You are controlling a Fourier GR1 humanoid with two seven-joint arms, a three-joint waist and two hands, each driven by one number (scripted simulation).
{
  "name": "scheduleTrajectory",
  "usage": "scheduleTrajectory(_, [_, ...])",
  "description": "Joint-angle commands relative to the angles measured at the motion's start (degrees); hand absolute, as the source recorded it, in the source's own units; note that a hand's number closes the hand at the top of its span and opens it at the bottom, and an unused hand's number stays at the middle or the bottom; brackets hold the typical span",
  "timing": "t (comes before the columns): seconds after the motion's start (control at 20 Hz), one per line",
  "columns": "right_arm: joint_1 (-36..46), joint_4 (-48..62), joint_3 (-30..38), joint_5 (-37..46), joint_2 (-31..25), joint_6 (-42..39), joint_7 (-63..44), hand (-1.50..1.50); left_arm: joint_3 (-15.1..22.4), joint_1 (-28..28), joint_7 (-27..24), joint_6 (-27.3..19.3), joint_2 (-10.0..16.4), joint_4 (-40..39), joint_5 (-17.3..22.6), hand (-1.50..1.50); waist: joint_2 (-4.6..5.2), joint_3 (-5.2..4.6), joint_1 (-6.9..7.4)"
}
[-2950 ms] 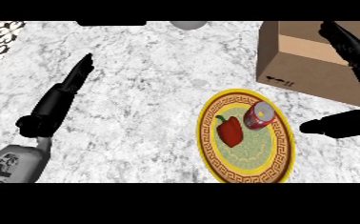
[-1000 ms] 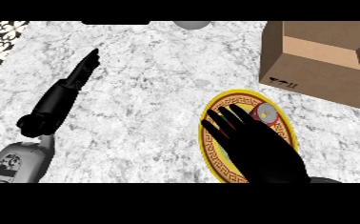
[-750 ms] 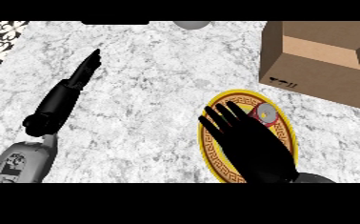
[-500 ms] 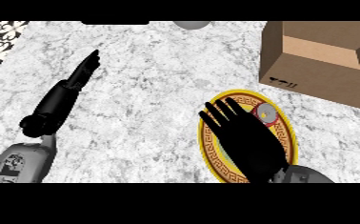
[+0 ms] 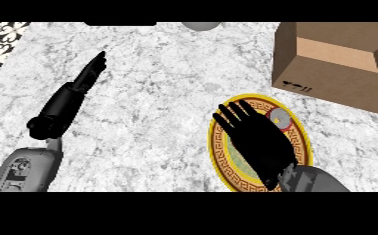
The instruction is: Pick the bell pepper from the plate and place it in the cardboard box
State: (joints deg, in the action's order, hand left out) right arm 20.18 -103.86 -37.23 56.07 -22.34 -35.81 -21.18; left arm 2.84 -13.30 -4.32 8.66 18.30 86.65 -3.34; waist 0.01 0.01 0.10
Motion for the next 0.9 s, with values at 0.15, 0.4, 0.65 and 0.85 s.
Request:
scheduleTrajectory(0.15, [-2.9,3.4,0.3,5.0,3.1,0.6,4.5,-1.50,0.9,0.5,0.7,0.2,-3.6,1.1,-2.9,0.00,-0.02,-0.01,-0.08])
scheduleTrajectory(0.4, [-0.5,7.8,4.0,8.5,4.2,0.3,6.3,-1.50,-0.7,1.9,-0.7,0.9,-3.5,1.5,-3.9,0.00,-0.03,-0.01,0.01])
scheduleTrajectory(0.65, [-2.1,10.5,5.4,12.8,4.9,4.0,9.7,-1.50,-1.6,2.1,-0.1,2.2,-4.2,1.9,-4.5,0.00,-0.03,-0.01,0.01])
scheduleTrajectory(0.85, [-3.9,11.2,4.5,14.0,8.0,2.5,9.2,-1.50,-3.1,3.7,3.5,4.2,-3.2,7.8,-3.1,0.00,-0.08,0.00,0.08])
